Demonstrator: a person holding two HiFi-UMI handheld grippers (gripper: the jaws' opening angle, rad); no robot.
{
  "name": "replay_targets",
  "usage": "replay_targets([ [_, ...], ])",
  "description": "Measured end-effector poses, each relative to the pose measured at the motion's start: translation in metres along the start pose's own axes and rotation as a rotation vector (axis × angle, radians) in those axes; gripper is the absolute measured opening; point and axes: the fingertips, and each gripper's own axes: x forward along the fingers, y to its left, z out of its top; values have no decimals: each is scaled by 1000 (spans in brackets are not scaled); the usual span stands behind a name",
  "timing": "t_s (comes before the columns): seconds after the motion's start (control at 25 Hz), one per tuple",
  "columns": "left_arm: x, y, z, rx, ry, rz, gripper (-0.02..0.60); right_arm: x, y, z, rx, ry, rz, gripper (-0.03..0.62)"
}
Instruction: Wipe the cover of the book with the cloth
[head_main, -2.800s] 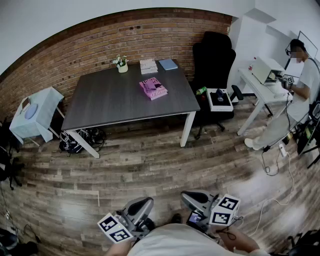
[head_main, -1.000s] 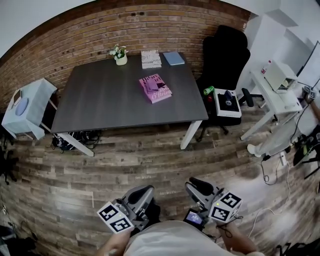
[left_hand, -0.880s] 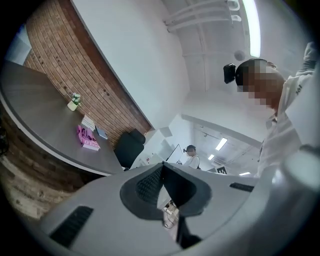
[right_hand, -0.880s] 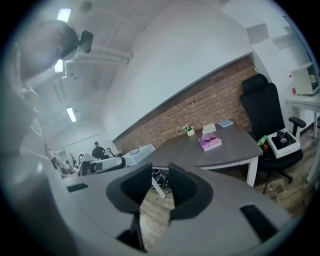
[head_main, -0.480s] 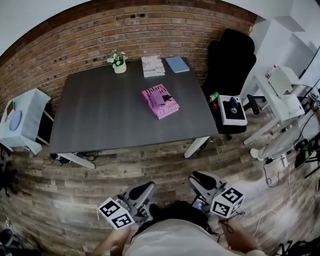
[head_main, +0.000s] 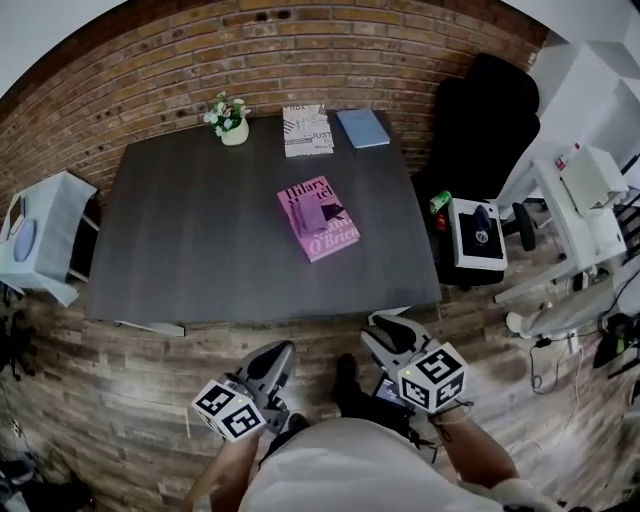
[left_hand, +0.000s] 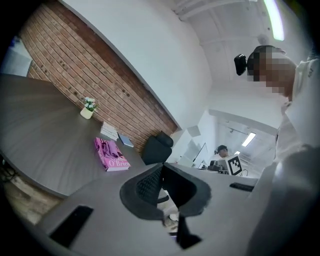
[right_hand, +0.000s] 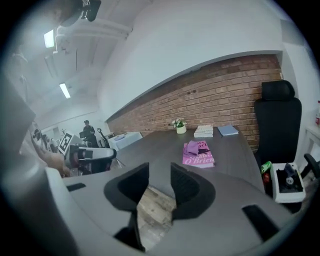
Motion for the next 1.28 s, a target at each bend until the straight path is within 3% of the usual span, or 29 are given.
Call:
replay_targets([
  [0.36, 95, 73, -9, 3, 58, 216, 10, 87, -109, 17, 8, 123, 28, 195],
  [0.48, 114, 97, -17, 19, 121, 252, 99, 121, -123, 17, -3, 164, 26, 208],
  [0.56, 126, 113, -21, 40, 168, 255, 136, 146, -129, 20, -19, 187, 18, 216],
  [0.92, 159, 166, -31, 47, 318, 191, 140, 254, -146, 30, -85, 284, -76, 244],
  [1.28, 170, 191, -36, 65, 401, 153, 141, 306, -164, 30, -69, 327, -168, 265],
])
